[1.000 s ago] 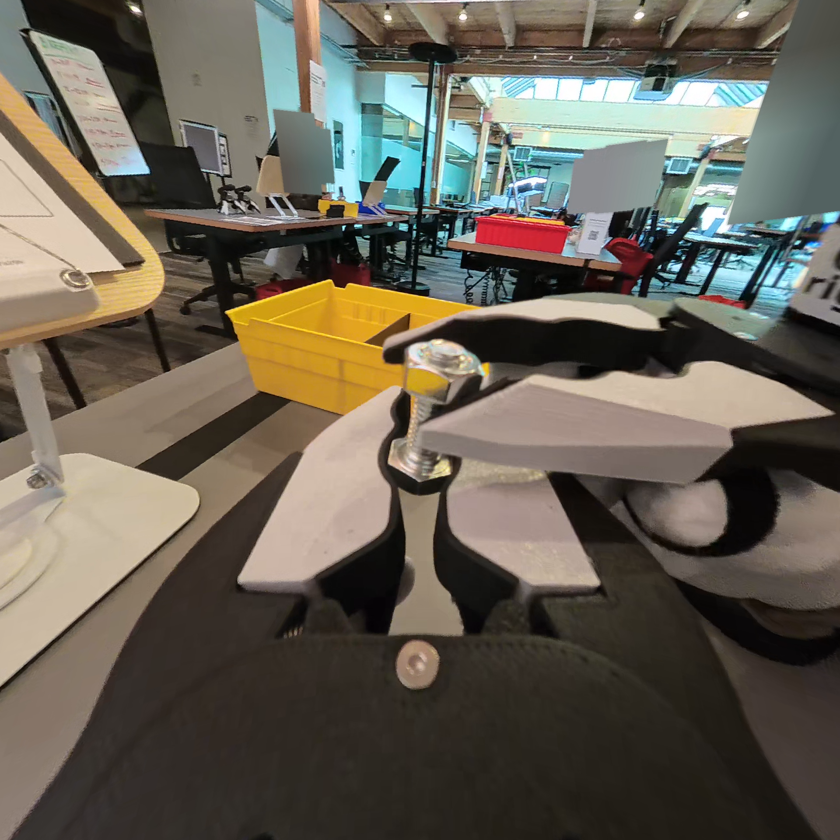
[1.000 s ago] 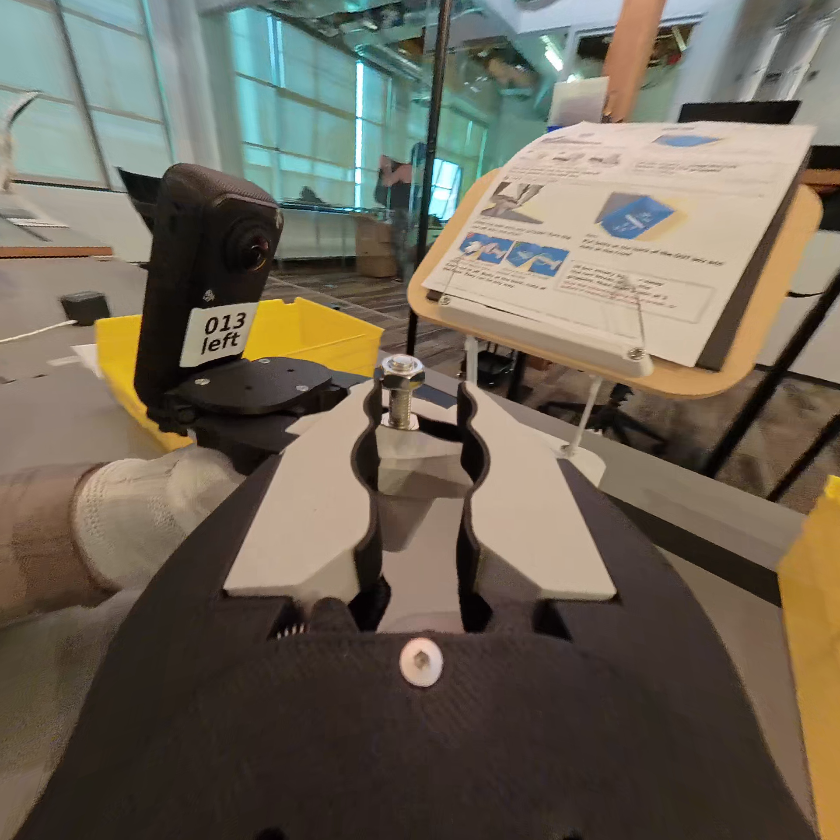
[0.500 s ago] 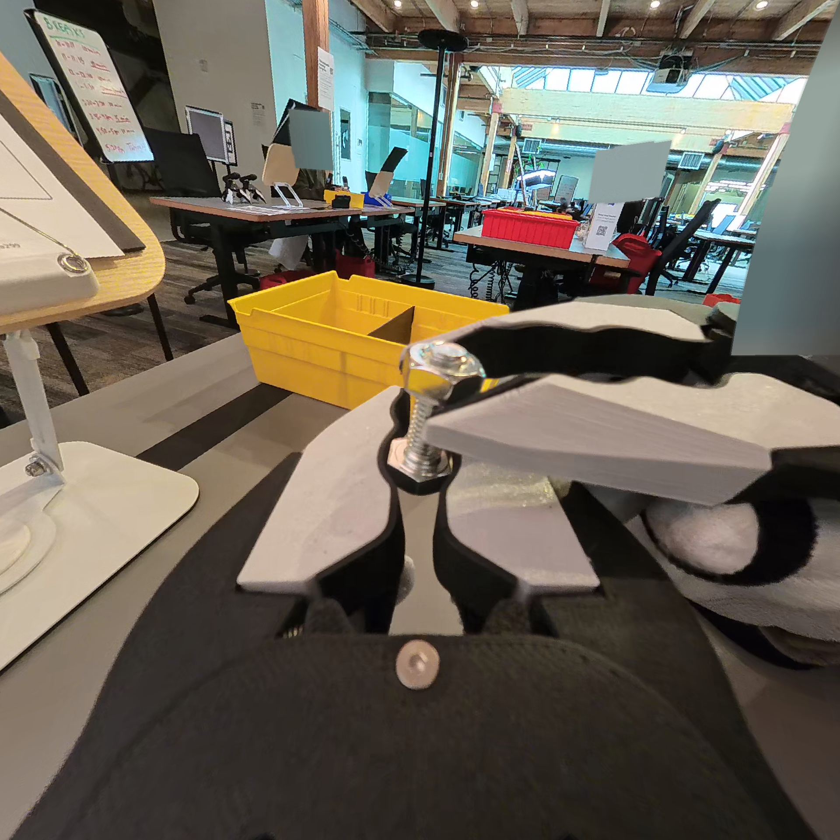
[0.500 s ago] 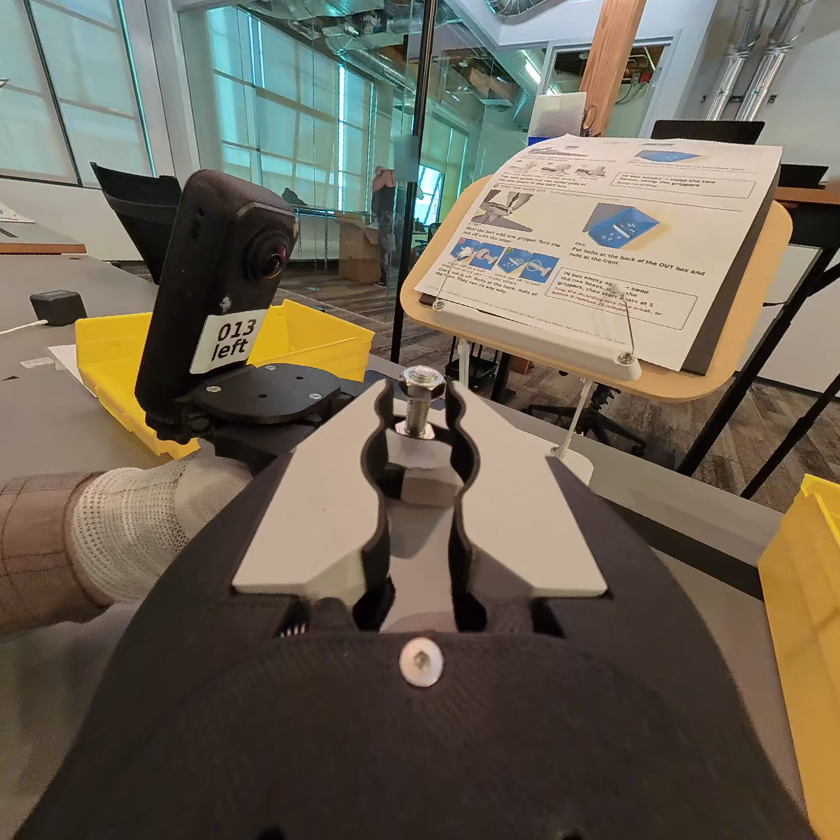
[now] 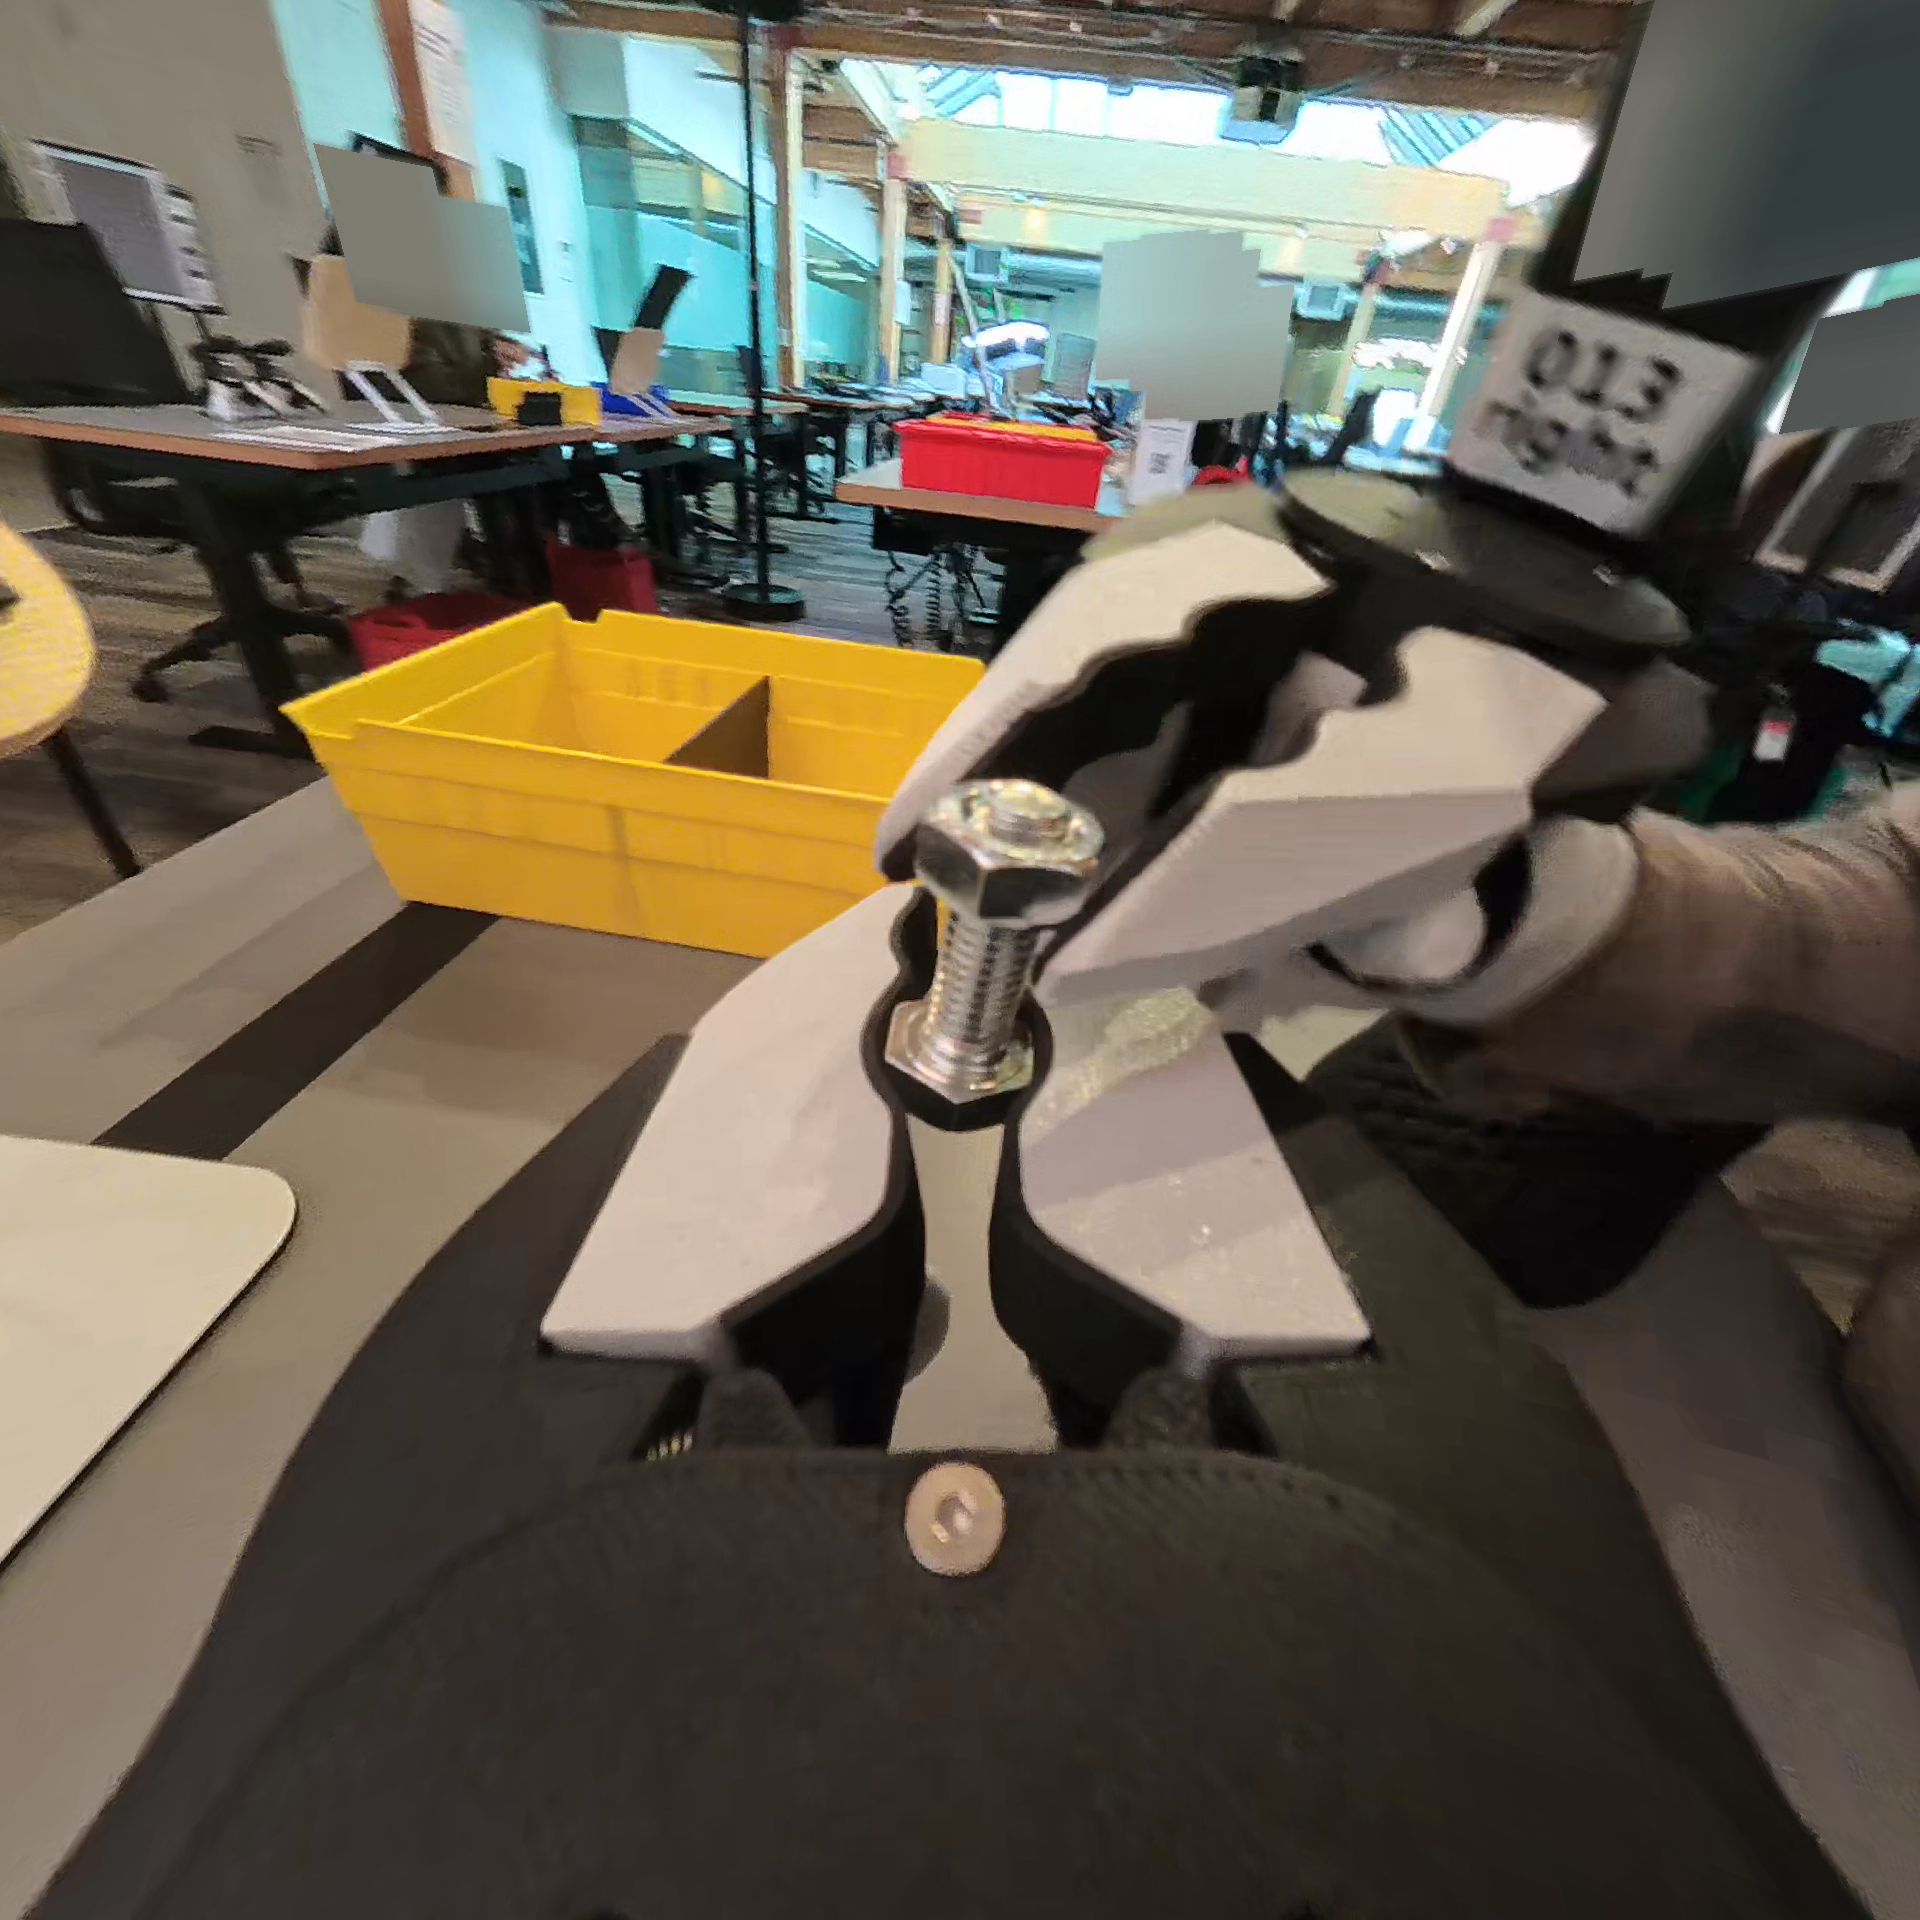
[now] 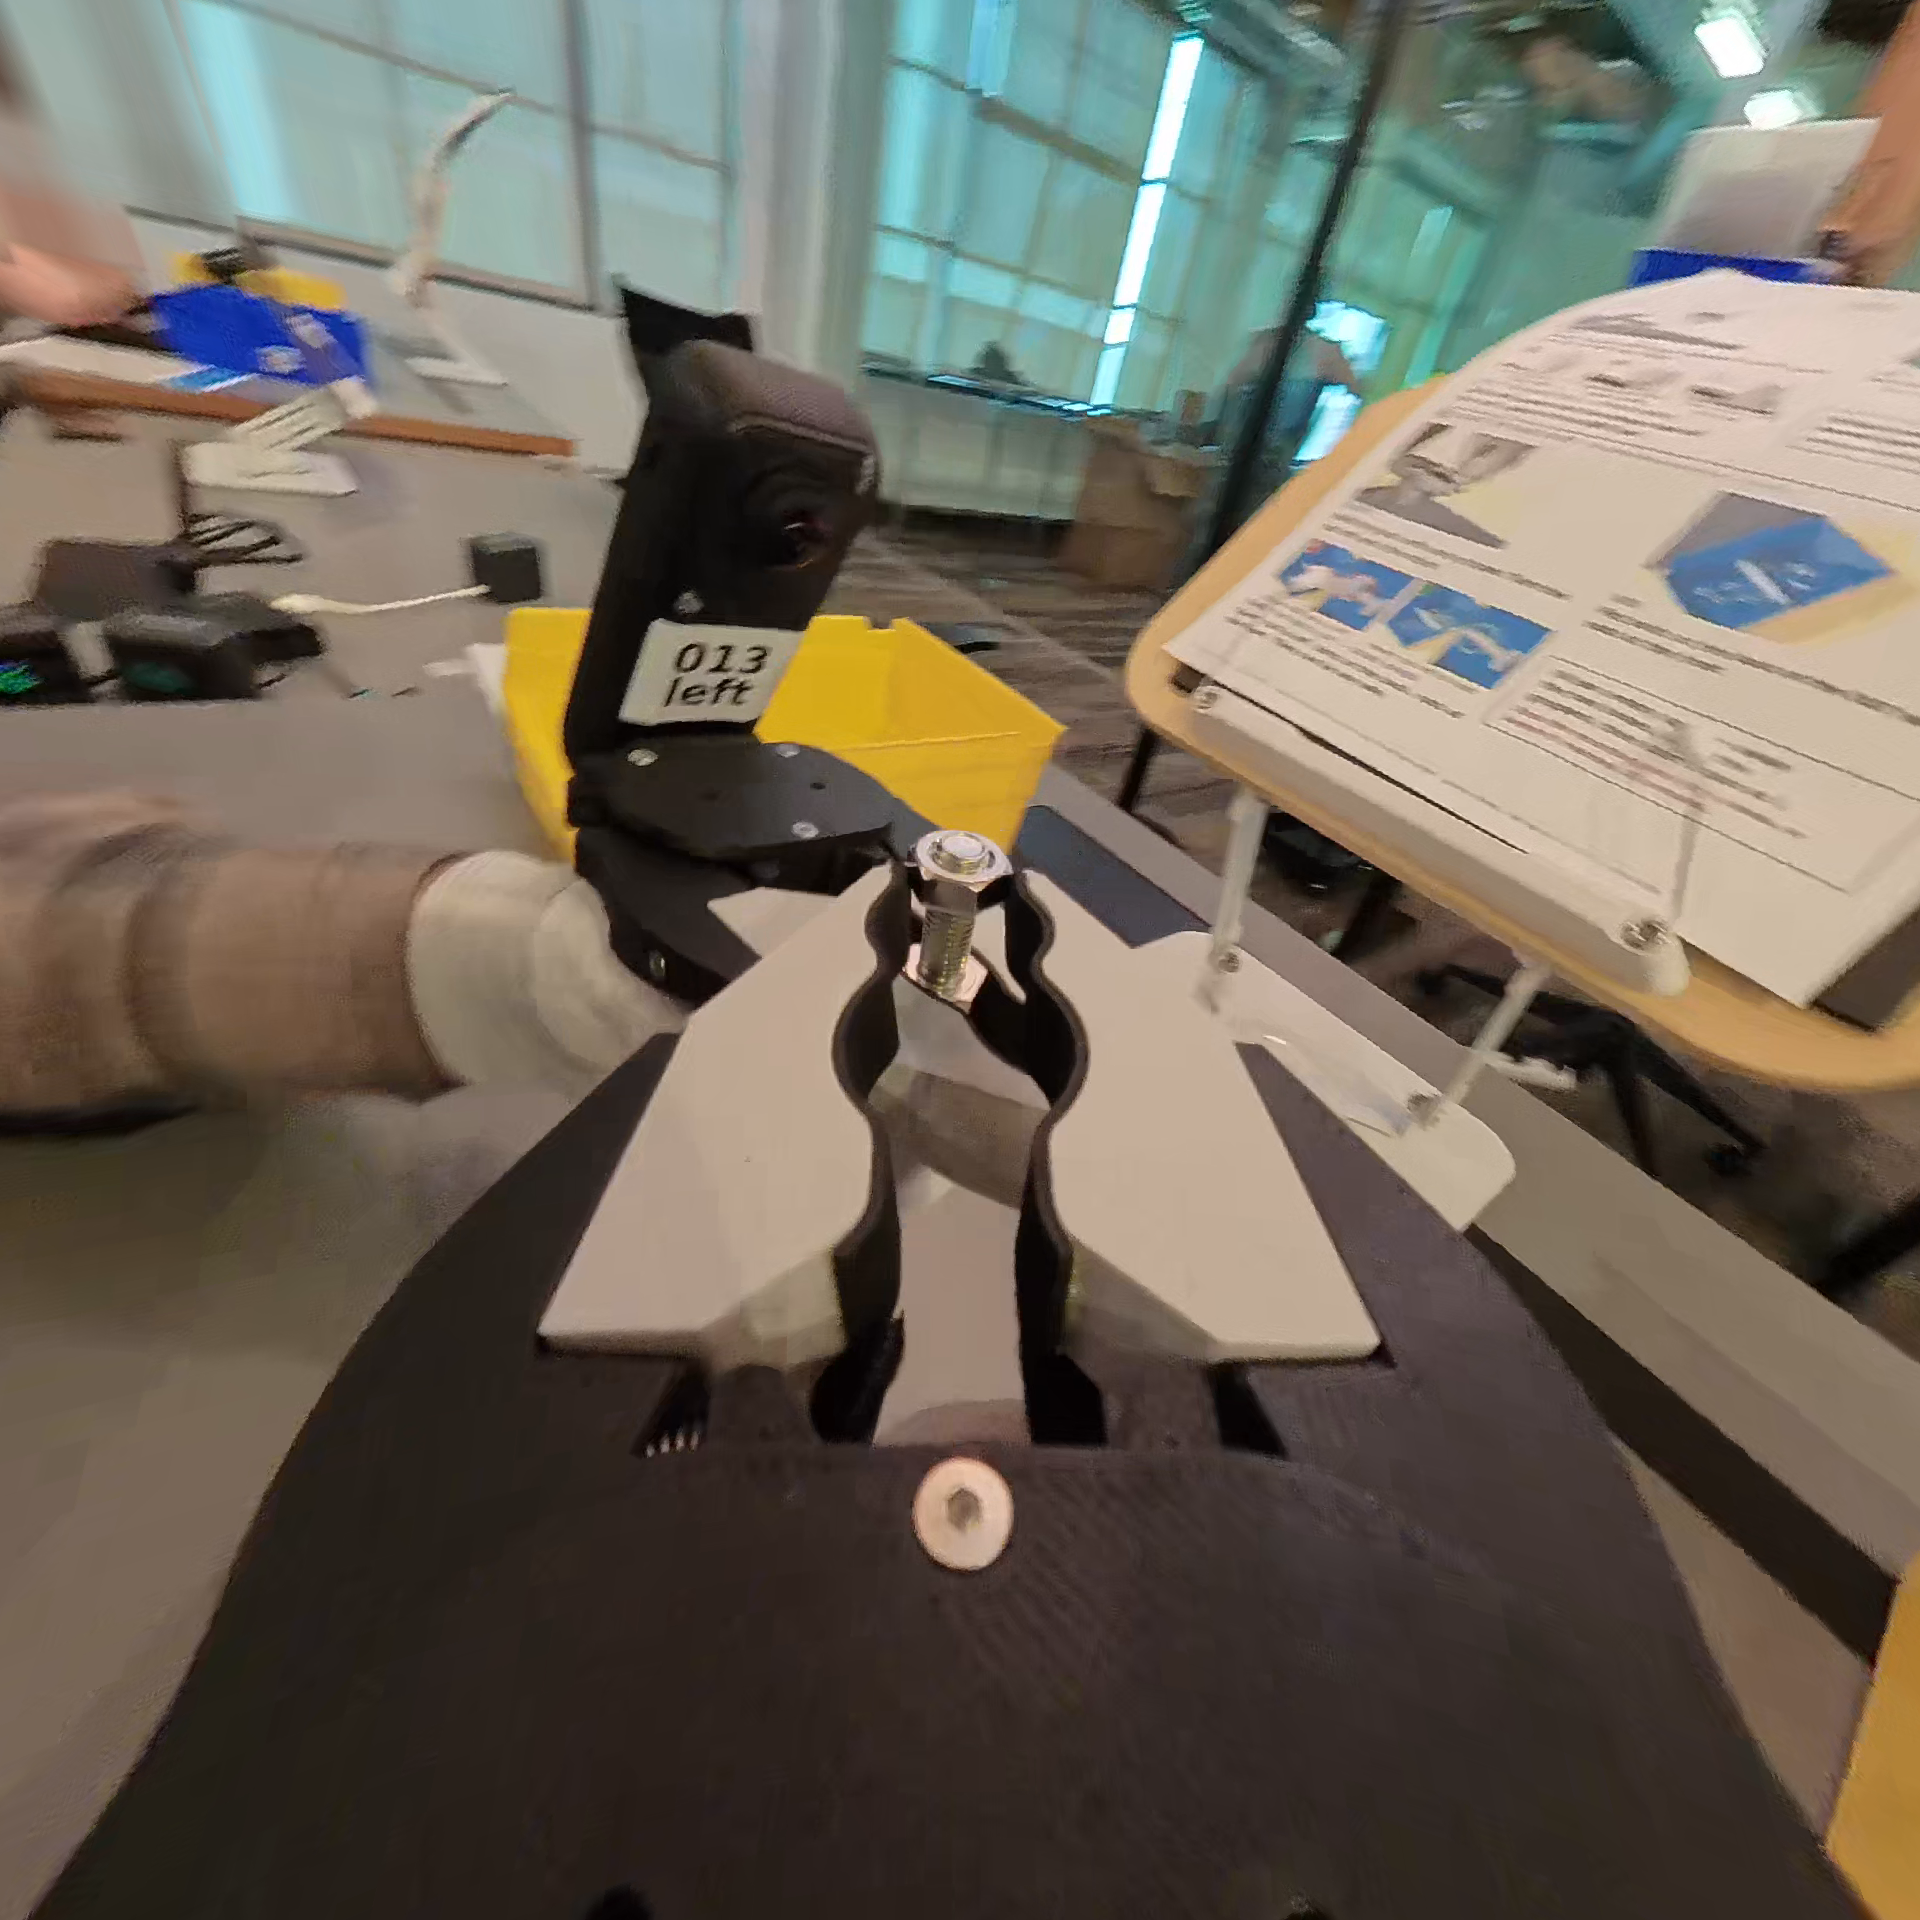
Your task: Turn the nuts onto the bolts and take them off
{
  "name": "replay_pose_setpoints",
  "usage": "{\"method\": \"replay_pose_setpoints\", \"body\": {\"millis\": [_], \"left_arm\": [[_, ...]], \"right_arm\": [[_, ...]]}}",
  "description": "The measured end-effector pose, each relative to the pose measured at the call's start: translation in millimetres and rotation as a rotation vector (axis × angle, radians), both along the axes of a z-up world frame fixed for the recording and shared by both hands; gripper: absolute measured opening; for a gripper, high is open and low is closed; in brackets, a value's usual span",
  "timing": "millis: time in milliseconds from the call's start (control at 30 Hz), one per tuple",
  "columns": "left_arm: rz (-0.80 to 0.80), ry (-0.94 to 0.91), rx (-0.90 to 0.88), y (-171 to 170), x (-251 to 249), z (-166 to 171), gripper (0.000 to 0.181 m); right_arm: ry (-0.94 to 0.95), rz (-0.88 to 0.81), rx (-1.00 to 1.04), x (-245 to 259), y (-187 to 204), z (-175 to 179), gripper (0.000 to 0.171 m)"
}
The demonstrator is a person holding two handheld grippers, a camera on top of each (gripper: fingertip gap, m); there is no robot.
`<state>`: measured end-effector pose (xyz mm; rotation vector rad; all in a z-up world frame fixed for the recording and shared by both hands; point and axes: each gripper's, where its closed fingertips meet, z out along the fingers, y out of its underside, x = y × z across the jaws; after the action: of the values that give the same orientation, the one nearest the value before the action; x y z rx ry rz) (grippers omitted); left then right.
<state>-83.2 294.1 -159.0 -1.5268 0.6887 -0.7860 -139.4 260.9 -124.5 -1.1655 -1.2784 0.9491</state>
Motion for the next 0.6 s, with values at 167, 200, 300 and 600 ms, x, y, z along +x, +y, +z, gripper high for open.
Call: {"method": "replay_pose_setpoints", "body": {"millis": [167, 200, 300, 600], "left_arm": [[-0.264, 0.019, -0.036, -36.4, 21.6, 1.9, 0.01], [-0.305, 0.032, -0.029, -43.7, 25.2, 1.9, 0.01], [-0.49, 0.052, -0.038, -75.2, 42.3, 0.1, 0.01], [-0.9, -0.012, -0.025, -154.8, 80.2, 7.5, 0.01]], "right_arm": [[-0.104, 0.362, 0.01, 13.9, -25.1, 2.8, 0.015], [-0.123, 0.448, -0.009, 18.9, -32.4, 3.4, 0.015], [-0.166, 0.706, -0.016, 34.2, -54.6, 2.3, 0.016], [-0.273, 1.422, -0.147, 76.0, -115.4, 6.3, 0.016]]}}
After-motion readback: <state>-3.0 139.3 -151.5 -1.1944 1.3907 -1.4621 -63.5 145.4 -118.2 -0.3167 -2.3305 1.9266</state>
